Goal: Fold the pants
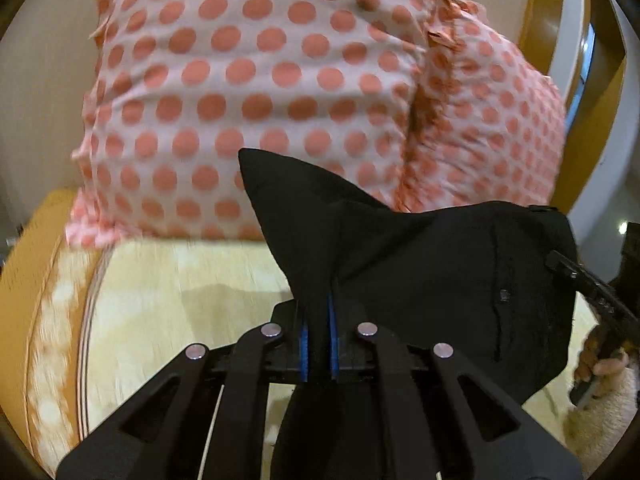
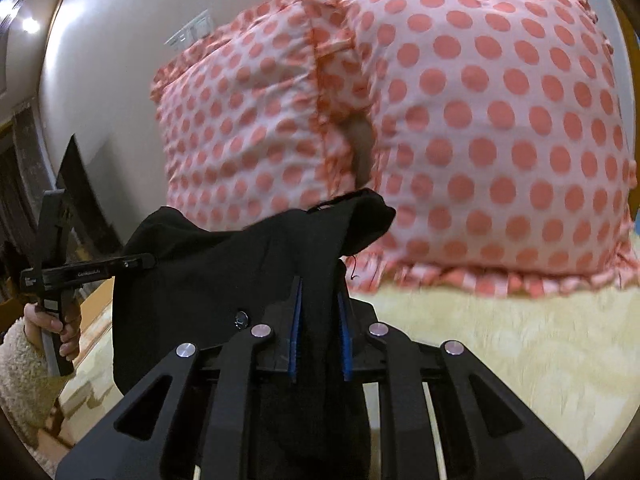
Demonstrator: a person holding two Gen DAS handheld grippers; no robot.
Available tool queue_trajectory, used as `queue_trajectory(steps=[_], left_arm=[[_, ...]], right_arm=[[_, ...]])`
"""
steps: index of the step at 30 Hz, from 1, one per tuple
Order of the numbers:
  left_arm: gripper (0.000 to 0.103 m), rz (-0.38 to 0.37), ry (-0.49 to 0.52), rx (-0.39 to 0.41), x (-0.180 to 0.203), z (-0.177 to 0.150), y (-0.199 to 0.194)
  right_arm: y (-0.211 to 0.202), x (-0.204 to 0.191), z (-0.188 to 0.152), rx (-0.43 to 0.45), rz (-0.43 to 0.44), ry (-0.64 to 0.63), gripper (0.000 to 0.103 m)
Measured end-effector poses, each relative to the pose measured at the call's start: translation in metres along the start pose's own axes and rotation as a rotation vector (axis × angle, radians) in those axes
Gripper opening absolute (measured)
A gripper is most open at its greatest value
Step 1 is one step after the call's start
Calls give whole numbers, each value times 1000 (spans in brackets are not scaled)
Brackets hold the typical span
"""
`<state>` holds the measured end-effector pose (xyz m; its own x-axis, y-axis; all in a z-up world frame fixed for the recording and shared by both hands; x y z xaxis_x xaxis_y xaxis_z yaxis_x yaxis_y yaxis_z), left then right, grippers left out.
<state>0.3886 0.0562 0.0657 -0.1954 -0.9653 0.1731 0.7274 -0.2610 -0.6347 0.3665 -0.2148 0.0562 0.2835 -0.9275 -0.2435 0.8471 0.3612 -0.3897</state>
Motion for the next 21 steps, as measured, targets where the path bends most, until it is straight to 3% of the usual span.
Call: queue_trajectory(steps=[5, 8, 9, 10, 11, 13, 15, 16, 18, 21], left_arm=[[8, 42, -30, -110, -18, -7, 64], [19, 100, -39, -187, -30, -27, 97], [31, 104, -57, -209, -34, -32, 104], [38, 105, -90, -205, -39, -36, 108], [43, 109, -109, -199, -43, -34, 108], [48, 110, -139, -201, -49, -32, 102], [51, 139, -128, -157, -51, -27, 81], [60, 147, -116, -132, -50, -26, 71], [76, 130, -94, -69, -41, -25, 44], [83, 11, -45, -36, -7, -37, 14]], right_arm=[[60, 33, -22, -131, -88, 47, 15], [83, 52, -45, -223, -153, 110, 16], [86, 57, -50, -246, -173, 131, 20], [87, 59, -53, -256, -194, 136, 30], [86, 61, -54, -267, -229, 130, 35], [77, 62, -52, -268, -319, 82, 56], [52, 61, -43, -190, -451, 15, 60], [37, 56, -36, -135, -486, -9, 60], [16, 38, -29, -70, -433, -27, 61], [6, 2, -40, -100, -313, -78, 64]])
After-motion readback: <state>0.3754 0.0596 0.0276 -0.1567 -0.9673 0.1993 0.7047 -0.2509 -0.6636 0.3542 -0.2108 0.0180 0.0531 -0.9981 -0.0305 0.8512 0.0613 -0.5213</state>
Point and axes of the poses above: each gripper's, at about its wrist camera, not at the fingertips, and y roughly the way its jaws point, x to its right, z to its top, the point moved 8 cm from there along y, roughly the way its jaws point
